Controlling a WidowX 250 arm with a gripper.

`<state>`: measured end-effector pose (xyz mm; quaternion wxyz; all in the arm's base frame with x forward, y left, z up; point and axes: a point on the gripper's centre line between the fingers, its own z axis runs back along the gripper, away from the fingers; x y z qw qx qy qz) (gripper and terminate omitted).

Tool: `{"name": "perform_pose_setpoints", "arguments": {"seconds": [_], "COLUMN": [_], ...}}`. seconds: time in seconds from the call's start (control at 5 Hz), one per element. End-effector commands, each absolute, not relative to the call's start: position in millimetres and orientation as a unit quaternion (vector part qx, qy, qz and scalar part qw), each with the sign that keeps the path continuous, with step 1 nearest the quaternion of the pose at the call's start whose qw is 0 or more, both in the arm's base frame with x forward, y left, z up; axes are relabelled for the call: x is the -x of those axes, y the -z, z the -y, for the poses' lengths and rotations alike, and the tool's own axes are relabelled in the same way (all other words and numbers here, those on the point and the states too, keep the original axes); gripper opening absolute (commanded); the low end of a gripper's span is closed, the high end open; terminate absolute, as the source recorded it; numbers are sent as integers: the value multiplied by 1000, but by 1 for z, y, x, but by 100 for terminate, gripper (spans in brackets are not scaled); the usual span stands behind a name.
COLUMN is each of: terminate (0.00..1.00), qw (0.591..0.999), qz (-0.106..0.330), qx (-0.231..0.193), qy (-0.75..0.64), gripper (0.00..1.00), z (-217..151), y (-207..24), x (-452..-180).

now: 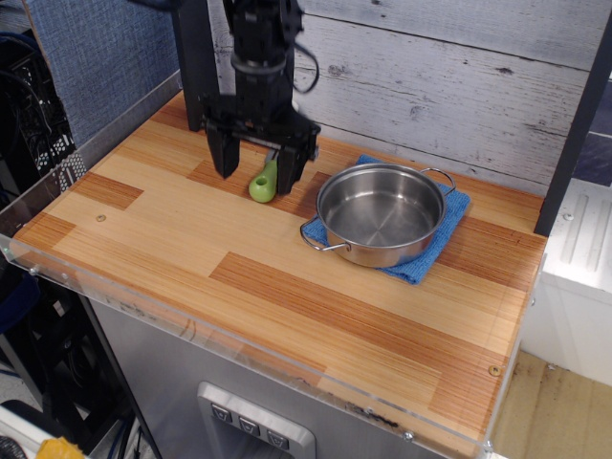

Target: Place the spatula on the other side of the silver bowl near the edge of the table.

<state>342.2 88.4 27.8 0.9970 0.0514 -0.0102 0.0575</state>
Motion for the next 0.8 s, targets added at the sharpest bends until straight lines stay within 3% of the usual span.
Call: {"name": "perform_pose_setpoints", "arguments": {"seconds": [0.0, 0.2, 0.4, 0.6], "terminate": [0, 0, 0, 0], "qw": [997, 997, 997, 998], "qz": [21, 15, 4, 4], "qx": [-57, -53, -43, -33], "qy": [-56, -54, -57, -60], "gripper": [100, 100, 0, 0], "z": [-94, -86, -80, -77], "y": [-31, -21, -10, -10], "x": [-344, -340, -336, -334]}}
